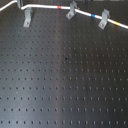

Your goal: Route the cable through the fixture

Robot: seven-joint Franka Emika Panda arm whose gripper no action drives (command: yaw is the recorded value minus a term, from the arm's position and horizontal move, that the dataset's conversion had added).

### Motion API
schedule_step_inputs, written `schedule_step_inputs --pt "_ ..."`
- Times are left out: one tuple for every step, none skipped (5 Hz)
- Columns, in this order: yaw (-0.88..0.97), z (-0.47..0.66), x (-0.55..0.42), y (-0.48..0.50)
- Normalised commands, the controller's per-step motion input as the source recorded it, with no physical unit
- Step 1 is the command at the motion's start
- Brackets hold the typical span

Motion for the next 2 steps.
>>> schedule_step_inputs --pt "0.27 0.07 -0.025 0.075" --pt "0.36 0.06 0.131 0.128"
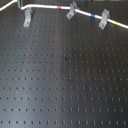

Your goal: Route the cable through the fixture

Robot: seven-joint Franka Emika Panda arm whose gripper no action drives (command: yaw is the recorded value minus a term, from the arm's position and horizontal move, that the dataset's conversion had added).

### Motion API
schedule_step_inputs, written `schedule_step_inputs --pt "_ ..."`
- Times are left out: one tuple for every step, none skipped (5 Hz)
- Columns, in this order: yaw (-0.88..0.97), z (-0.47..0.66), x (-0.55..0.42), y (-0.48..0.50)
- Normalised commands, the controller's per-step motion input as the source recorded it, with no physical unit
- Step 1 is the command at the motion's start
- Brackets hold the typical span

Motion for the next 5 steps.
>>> schedule_step_inputs --pt "0.5 0.0 0.195 0.161" --pt "0.53 0.01 0.168 0.115" --pt "0.18 0.2 -0.133 0.089" --pt "-0.07 0.25 -0.252 -0.001" --pt "-0.19 0.21 -0.214 0.005"
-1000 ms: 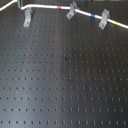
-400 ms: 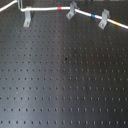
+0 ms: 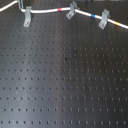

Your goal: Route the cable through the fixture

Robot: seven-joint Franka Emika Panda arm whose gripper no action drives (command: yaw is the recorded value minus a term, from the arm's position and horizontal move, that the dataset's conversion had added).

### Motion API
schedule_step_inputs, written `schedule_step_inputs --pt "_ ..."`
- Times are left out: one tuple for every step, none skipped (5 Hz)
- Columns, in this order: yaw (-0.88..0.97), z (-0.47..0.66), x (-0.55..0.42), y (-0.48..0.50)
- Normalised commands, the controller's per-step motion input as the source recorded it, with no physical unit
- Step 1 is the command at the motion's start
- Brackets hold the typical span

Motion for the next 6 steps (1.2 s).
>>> schedule_step_inputs --pt "-0.13 0.32 -0.082 0.073" --pt "-0.29 0.54 -0.069 0.128" --pt "-0.37 0.35 0.032 0.015" --pt "-0.12 -0.01 0.118 0.081" --pt "0.0 -0.04 0.105 0.06" --pt "-0.02 0.0 0.003 0.003"
